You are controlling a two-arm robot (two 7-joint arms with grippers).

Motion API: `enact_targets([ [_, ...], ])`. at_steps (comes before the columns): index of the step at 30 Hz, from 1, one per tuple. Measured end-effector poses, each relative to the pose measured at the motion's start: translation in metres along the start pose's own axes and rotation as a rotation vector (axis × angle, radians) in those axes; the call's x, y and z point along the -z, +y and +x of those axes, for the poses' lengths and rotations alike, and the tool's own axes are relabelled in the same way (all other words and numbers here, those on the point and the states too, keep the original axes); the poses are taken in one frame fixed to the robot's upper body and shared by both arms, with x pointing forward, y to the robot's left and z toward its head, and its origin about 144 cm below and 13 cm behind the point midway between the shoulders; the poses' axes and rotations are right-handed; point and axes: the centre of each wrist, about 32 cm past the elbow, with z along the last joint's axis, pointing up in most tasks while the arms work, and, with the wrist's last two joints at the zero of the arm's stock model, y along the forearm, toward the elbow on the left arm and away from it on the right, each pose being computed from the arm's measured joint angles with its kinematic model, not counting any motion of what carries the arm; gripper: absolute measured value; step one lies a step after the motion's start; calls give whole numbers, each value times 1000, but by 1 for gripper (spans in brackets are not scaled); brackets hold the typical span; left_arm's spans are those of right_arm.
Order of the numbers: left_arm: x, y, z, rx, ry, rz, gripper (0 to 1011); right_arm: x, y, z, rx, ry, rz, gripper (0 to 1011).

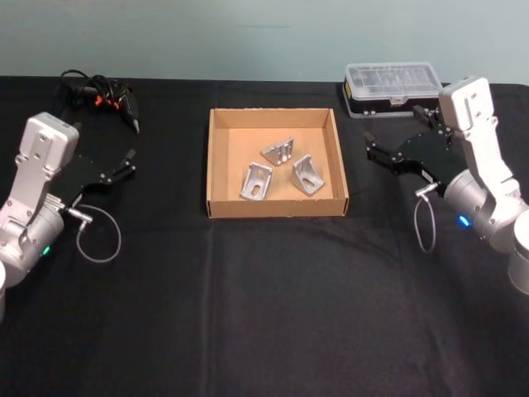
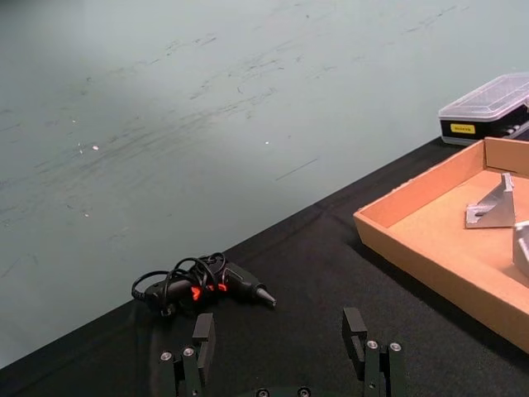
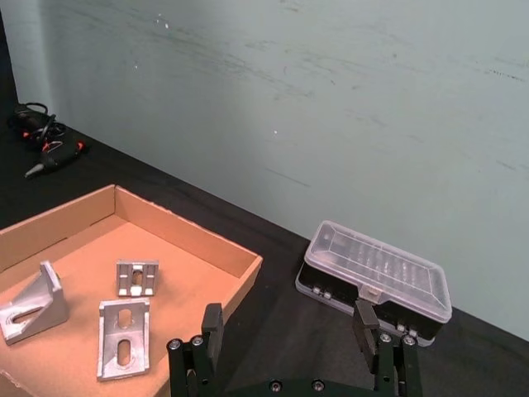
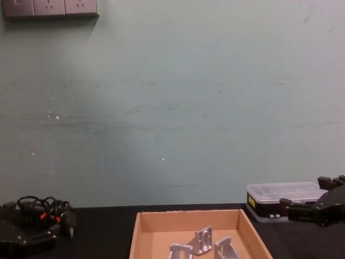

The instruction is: Use one hand to pick up the angle iron from the table and place it into the box.

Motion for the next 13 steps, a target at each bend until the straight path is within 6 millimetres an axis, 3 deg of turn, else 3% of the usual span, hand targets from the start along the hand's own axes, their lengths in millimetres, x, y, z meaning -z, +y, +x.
enact_targets([
  [13,0,0,0,0,0,0,1011,-1,1,0,-2,-2,2,1003],
])
